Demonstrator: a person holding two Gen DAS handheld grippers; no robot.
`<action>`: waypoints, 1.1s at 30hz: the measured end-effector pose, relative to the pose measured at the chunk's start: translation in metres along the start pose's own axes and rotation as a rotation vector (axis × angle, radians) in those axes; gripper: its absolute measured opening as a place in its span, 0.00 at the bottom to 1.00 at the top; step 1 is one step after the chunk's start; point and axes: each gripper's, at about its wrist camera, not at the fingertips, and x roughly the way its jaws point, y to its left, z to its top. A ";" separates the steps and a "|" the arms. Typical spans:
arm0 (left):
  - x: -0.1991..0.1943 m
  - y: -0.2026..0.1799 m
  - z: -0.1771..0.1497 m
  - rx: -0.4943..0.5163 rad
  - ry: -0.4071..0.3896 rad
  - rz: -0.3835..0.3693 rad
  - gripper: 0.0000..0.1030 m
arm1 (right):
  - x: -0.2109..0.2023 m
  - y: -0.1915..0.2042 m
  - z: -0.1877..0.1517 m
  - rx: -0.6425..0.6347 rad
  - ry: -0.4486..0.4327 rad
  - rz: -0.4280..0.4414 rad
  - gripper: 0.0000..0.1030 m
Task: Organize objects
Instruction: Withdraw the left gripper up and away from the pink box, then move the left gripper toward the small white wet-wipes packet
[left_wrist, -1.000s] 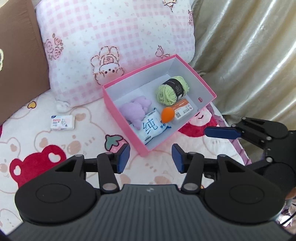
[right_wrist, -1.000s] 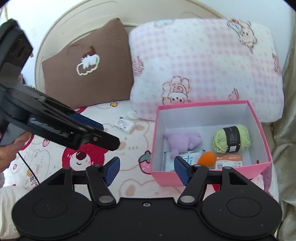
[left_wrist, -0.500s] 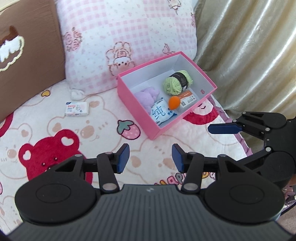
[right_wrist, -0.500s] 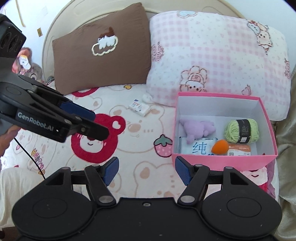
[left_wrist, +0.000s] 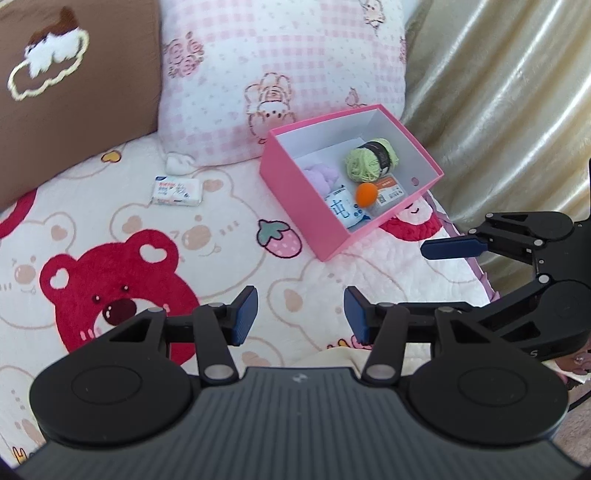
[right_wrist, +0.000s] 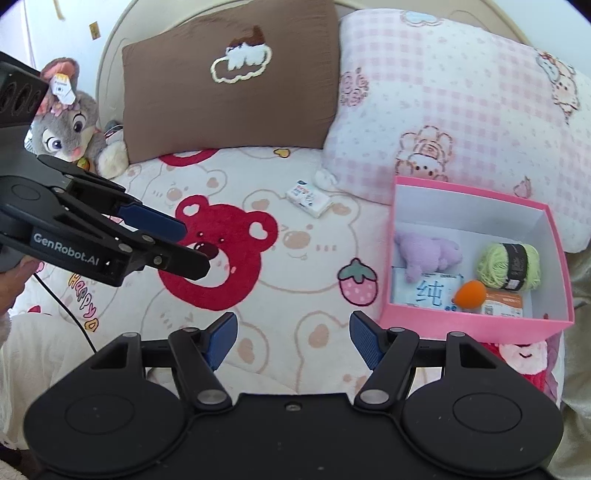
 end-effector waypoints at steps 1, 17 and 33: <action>0.000 0.005 -0.002 -0.009 -0.002 -0.001 0.49 | 0.002 0.003 0.002 -0.002 0.001 0.009 0.70; 0.020 0.064 -0.009 -0.096 -0.028 0.007 0.49 | 0.048 0.020 0.028 -0.011 0.023 0.071 0.70; 0.068 0.128 0.018 -0.236 -0.039 0.026 0.55 | 0.105 -0.003 0.063 -0.079 -0.058 -0.016 0.70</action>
